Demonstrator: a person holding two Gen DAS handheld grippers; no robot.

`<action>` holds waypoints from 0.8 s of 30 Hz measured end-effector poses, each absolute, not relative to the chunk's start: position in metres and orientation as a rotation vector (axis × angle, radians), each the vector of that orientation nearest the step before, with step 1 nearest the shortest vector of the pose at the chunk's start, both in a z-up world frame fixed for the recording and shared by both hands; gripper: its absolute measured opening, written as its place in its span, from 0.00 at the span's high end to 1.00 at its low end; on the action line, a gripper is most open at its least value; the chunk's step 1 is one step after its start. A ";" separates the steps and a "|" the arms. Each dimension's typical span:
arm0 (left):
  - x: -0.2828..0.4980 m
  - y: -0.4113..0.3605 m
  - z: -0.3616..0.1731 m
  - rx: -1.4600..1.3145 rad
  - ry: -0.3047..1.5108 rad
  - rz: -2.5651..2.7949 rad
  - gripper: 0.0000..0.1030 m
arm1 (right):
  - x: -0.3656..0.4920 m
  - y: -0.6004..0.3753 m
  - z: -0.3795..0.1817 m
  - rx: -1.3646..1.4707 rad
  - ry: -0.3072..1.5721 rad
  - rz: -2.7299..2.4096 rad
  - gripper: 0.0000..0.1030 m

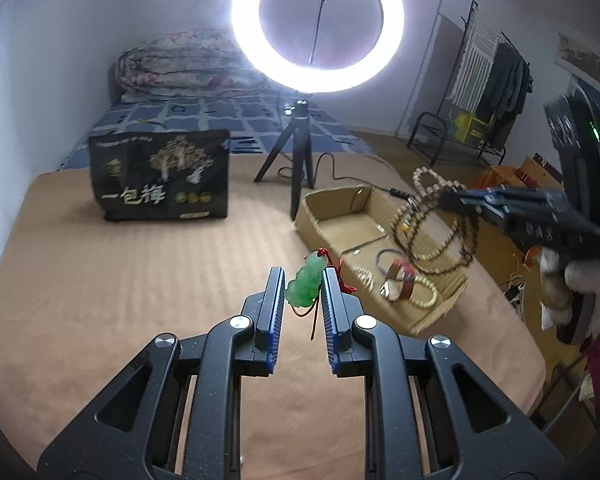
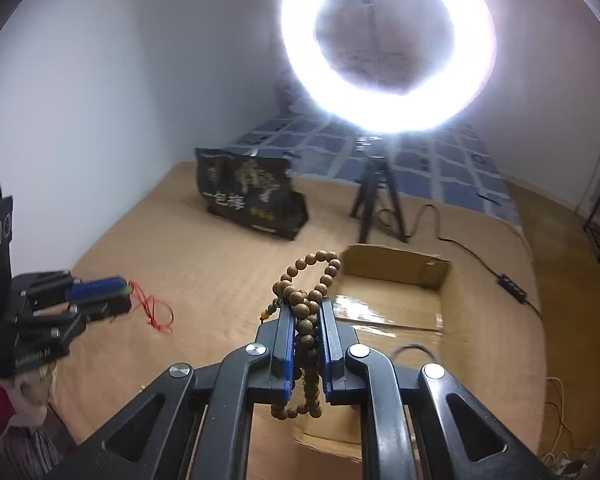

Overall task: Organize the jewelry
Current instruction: 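Lift and carry the pendant with the left tool while the right carries the beads over the box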

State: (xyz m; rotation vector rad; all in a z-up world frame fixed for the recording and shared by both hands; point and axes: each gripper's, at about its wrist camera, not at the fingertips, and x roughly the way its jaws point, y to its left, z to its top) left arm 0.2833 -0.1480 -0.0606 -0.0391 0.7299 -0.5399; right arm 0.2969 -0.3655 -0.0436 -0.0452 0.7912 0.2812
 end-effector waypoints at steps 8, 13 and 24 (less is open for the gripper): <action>0.318 -0.192 -0.062 -0.060 0.743 -0.565 0.84 | 0.299 -0.407 -0.049 -0.032 0.791 0.220 0.92; 0.341 -0.218 -0.064 -0.057 0.749 -0.568 0.84 | 0.301 -0.425 -0.054 -0.017 0.792 0.195 0.92; 0.374 -0.256 -0.096 -0.085 0.812 -0.537 0.84 | 0.312 -0.454 -0.084 0.048 0.816 0.166 0.92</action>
